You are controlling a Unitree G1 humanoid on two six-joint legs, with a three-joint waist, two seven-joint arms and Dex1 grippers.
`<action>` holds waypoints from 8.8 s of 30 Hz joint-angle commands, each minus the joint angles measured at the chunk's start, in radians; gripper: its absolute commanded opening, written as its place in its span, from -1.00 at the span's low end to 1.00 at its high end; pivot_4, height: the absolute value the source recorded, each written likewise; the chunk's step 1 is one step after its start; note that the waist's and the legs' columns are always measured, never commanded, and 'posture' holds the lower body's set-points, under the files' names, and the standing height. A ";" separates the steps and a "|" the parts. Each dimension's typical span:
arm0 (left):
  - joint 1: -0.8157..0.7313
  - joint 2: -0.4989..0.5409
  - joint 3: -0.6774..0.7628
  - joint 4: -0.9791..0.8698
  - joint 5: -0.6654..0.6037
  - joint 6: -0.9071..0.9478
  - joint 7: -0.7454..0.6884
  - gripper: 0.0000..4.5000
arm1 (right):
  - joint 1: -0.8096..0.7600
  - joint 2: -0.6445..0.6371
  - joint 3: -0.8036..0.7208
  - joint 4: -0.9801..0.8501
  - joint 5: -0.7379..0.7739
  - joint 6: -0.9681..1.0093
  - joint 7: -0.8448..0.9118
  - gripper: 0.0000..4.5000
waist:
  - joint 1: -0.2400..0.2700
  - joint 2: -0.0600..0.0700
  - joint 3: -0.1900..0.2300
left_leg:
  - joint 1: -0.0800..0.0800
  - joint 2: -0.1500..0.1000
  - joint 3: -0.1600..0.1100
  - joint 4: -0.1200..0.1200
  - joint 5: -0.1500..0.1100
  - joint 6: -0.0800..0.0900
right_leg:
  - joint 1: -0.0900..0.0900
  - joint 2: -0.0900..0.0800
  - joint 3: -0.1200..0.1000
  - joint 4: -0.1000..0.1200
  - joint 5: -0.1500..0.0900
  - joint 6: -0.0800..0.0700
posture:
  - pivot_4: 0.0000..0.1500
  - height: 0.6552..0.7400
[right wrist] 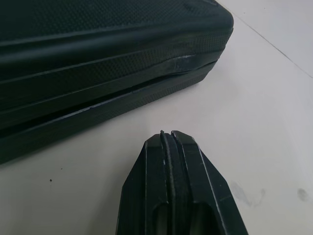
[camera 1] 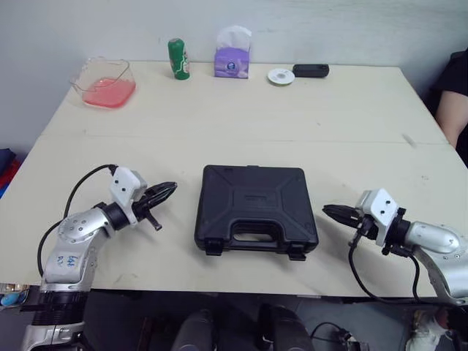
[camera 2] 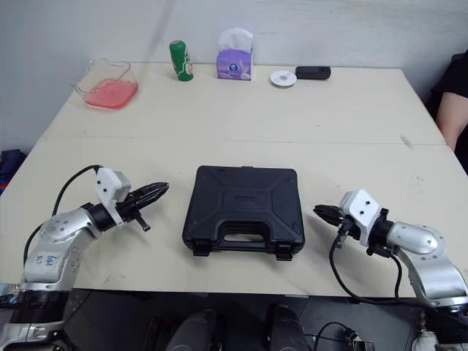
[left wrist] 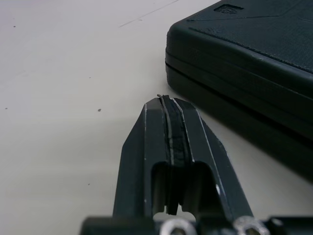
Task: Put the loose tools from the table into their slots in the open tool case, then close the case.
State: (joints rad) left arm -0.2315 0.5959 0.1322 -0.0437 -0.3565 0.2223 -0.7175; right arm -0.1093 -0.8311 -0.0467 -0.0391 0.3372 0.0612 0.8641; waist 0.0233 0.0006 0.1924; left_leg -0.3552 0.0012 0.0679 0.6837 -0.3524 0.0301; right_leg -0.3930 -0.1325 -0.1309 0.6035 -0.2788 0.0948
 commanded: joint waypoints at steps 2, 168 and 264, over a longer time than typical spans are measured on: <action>-0.024 -0.006 -0.055 0.011 0.035 0.014 -0.019 -0.98 | -0.036 0.018 0.036 -0.017 -0.062 0.040 -0.006 -1.00 | 0.000 0.000 0.000 | 0.000 0.000 0.000 0.000 0.000 0.000 | 0.000 0.001 0.000 0.000 0.000 0.000 | 1.00 1.00; -0.656 -0.500 -0.619 0.609 0.408 0.257 -0.152 -0.98 | -0.084 0.192 -0.084 -0.302 0.044 0.362 -0.099 -1.00 | -0.023 -0.008 -0.014 | 0.003 -0.001 0.001 0.000 0.003 0.002 | 0.003 0.001 0.002 0.000 0.002 0.004 | 1.00 1.00; -0.175 -0.027 -0.427 -0.271 0.112 0.272 -0.272 -0.98 | 0.235 0.026 -0.024 -0.437 0.141 0.248 0.233 -1.00 | 0.003 0.014 -0.026 | 0.016 0.006 -0.004 -0.003 -0.013 0.008 | 0.018 -0.002 0.001 -0.014 -0.002 -0.003 | 1.00 1.00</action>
State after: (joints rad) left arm -0.4256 0.5378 -0.3289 -0.3092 -0.2133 0.4415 -0.9809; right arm 0.1293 -0.7772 -0.0032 -0.4636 0.4468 0.3291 1.0666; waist 0.0265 0.0144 0.1665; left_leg -0.3398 0.0068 0.0637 0.6810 -0.3655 0.0377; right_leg -0.3762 -0.1344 -0.1300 0.5895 -0.2807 0.0921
